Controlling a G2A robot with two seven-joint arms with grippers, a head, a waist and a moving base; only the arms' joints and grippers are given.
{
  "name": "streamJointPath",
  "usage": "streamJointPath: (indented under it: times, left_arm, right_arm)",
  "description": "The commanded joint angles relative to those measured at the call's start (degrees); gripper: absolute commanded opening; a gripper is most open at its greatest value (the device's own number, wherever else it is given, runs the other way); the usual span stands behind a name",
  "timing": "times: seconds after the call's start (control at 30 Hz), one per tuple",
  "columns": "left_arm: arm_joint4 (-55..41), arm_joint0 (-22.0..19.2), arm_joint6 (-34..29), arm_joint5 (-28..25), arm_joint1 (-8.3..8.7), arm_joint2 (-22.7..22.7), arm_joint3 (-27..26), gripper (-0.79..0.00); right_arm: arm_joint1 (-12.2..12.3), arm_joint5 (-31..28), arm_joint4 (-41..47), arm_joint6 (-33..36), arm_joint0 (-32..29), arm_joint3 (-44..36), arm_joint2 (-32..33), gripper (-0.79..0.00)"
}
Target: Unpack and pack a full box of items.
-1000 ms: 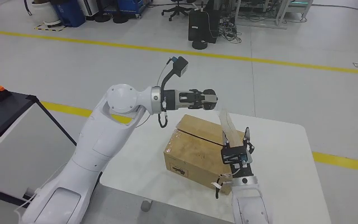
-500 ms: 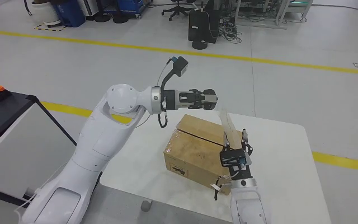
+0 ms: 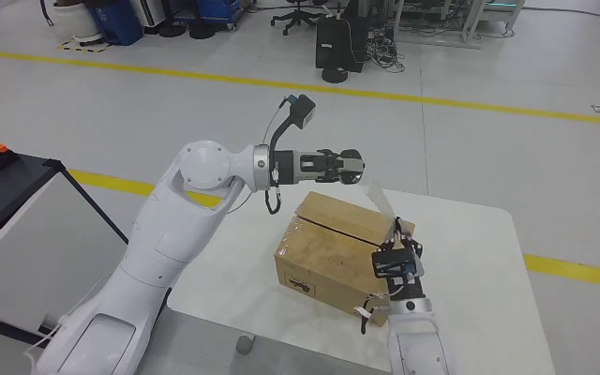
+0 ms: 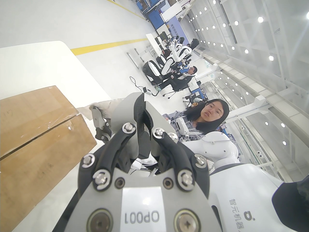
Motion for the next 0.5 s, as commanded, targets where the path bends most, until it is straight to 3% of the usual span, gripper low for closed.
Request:
streamJointPath:
  times: [0.0,0.23,0.47]
  left_arm:
    - [0.00,0.00,0.00,0.00,0.00,0.00,0.00,0.000]
    - [0.00,0.00,0.00,0.00,0.00,0.00,0.00,0.000]
    - [0.00,0.00,0.00,0.00,0.00,0.00,0.00,0.000]
  right_arm:
    - [-0.04,-0.46,1.58,-0.38,-0.30,-0.28,0.60,-0.785]
    - [-0.08,-3.21,9.71,-2.59,-1.87,-1.97,4.02,-0.785]
    - [0.20,-10.65,22.19,-6.93,-4.30,-3.05,10.41,-0.785]
